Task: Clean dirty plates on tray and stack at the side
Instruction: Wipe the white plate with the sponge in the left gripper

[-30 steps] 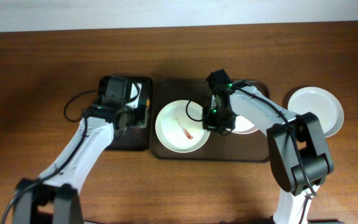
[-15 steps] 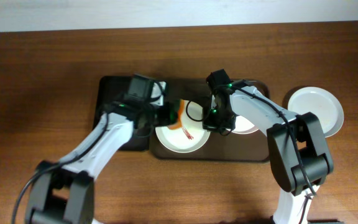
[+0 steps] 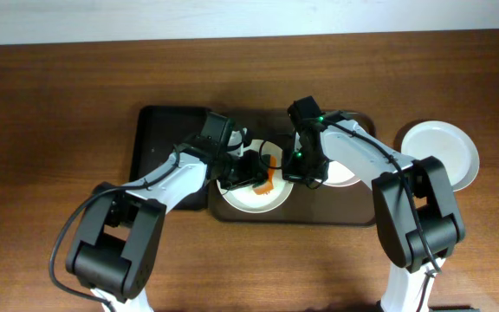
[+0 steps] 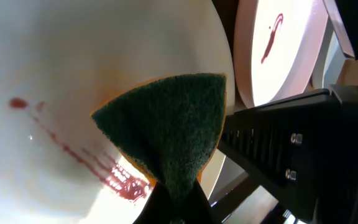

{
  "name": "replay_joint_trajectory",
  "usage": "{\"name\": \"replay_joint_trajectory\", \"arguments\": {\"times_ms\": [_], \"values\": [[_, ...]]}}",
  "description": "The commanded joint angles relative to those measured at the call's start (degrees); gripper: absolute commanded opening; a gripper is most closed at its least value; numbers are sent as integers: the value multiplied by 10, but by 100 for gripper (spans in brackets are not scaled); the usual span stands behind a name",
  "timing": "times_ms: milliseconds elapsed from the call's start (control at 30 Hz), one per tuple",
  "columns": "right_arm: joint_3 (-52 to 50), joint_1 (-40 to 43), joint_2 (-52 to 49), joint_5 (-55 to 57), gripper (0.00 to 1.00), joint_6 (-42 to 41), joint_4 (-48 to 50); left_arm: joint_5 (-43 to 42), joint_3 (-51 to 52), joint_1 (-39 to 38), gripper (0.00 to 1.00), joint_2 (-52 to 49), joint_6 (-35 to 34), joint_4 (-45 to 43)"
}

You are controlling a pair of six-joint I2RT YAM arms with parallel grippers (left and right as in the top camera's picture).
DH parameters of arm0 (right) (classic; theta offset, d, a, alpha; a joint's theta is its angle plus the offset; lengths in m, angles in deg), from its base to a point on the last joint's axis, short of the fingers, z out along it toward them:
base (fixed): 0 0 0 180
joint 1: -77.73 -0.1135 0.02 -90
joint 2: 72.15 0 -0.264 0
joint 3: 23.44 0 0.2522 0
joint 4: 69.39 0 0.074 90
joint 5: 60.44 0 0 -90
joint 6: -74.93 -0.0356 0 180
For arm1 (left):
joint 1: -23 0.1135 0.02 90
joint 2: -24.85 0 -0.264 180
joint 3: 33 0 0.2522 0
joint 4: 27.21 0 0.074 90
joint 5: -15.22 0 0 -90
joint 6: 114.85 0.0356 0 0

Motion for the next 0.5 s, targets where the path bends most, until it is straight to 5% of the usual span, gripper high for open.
{"name": "replay_joint_trajectory", "arguments": {"times_ms": [0, 467], "values": [[1, 1, -6, 16, 6, 6, -2, -25, -3, -1, 0, -10, -8, -7], [1, 1, -6, 16, 5, 6, -2, -28, -3, -20, 0, -44, -79, -28]]}}
